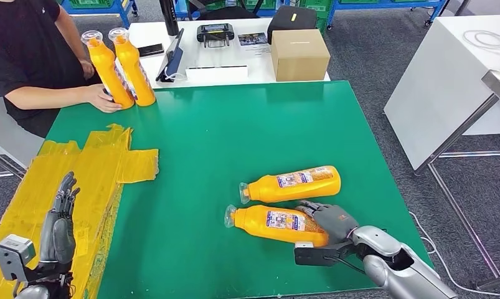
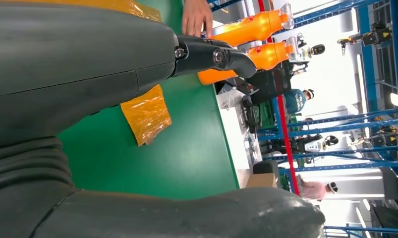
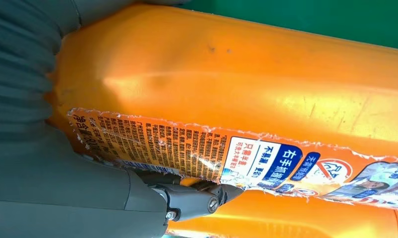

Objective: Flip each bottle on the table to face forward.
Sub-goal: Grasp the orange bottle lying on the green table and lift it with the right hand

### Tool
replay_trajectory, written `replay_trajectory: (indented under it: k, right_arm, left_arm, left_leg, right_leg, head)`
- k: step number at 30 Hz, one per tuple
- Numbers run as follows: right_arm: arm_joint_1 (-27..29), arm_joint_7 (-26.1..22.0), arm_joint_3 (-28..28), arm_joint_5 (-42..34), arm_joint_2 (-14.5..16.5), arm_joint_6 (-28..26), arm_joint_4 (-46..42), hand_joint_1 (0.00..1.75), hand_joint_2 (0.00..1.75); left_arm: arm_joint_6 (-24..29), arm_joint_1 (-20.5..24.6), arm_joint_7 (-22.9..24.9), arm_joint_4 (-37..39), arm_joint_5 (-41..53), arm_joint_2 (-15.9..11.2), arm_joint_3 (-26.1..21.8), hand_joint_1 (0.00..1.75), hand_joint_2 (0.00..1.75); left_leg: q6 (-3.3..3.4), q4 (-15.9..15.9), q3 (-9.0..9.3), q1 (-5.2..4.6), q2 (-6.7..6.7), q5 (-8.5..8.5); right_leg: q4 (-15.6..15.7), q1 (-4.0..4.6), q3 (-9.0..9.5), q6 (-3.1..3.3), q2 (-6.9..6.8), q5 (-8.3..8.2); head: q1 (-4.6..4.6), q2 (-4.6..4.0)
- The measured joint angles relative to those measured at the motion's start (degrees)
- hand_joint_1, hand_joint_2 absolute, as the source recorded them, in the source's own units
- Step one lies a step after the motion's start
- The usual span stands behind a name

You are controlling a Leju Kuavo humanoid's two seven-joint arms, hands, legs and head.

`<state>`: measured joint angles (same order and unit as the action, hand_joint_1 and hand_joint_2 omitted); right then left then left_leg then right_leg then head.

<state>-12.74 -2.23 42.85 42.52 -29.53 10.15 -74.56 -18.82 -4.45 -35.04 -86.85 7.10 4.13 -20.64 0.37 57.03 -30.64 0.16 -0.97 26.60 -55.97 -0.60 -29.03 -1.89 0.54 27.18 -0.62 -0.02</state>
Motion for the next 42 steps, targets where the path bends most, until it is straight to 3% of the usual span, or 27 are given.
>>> replay_trajectory:
  k: [16,21,25,29,31,36,42]
  right_arm:
    - [-1.2,0.5,0.8,-2.6,0.8,0.2,2.1,1.75,1.75]
    - [0.3,-0.6,-0.3,-7.8,1.2,-1.0,1.9,1.75,1.75]
    - [3.0,-2.0,-2.3,-11.5,2.3,-2.9,0.9,1.75,1.75]
    - [7.7,-4.3,-5.9,-16.8,5.4,-6.5,-1.9,1.75,1.75]
    - [9.8,-5.1,-7.9,-18.1,7.3,-7.0,-3.9,1.75,1.75]
    - [10.6,-7.3,-11.2,-19.3,12.3,-5.6,-6.1,1.75,1.75]
    - [4.7,-7.6,-11.6,-18.5,19.4,-5.9,-5.6,1.75,1.75]
  left_arm:
    - [0.3,0.8,0.2,0.8,-0.7,0.0,0.5,0.0,0.0]
    - [1.4,1.0,2.2,1.0,-2.4,0.0,0.5,0.0,0.0]
    - [0.8,1.4,5.8,1.5,-6.1,0.0,0.5,0.0,1.75]
    - [-5.1,0.4,16.6,1.8,-19.3,0.0,1.0,0.0,1.75]
    - [-8.0,-1.7,19.5,1.0,-23.9,0.5,2.3,0.0,1.75]
    - [-7.6,-5.7,20.4,-2.3,-26.5,3.0,8.5,0.0,1.75]
    - [-5.8,-6.1,19.9,-3.8,-30.7,4.8,17.4,0.0,1.75]
  left_leg:
    - [0.05,0.0,0.71,0.1,-0.3,0.09]
    - [0.06,0.0,0.81,0.14,-0.27,0.11]
    - [0.05,0.0,0.79,0.15,-0.23,0.14]
    - [0.08,0.0,0.43,0.15,-0.13,0.09]
    - [0.1,0.0,0.18,0.13,-0.15,0.04]
    - [0.24,0.0,-0.44,0.08,0.1,-0.09]
    - [0.3,0.0,-0.62,0.03,0.18,-0.18]
  right_leg:
    - [0.1,0.13,0.61,0.01,0.27,-0.02]
    - [0.2,0.17,0.79,0.0,0.25,-0.01]
    - [0.3,0.18,0.85,-0.02,0.24,0.0]
    - [0.3,0.18,1.04,-0.04,0.17,-0.03]
    - [0.3,0.18,0.93,-0.06,0.18,-0.06]
    - [0.3,0.13,0.45,-0.08,-0.07,-0.07]
    - [0.2,0.1,0.29,-0.13,-0.13,-0.11]
  head:
    - [-0.01,0.0]
    - [0.01,0.0]
    - [-0.01,0.0]
    - [-0.03,0.0]
    - [-0.04,0.0]
    - [-0.02,0.0]
    - [-0.02,0.0]
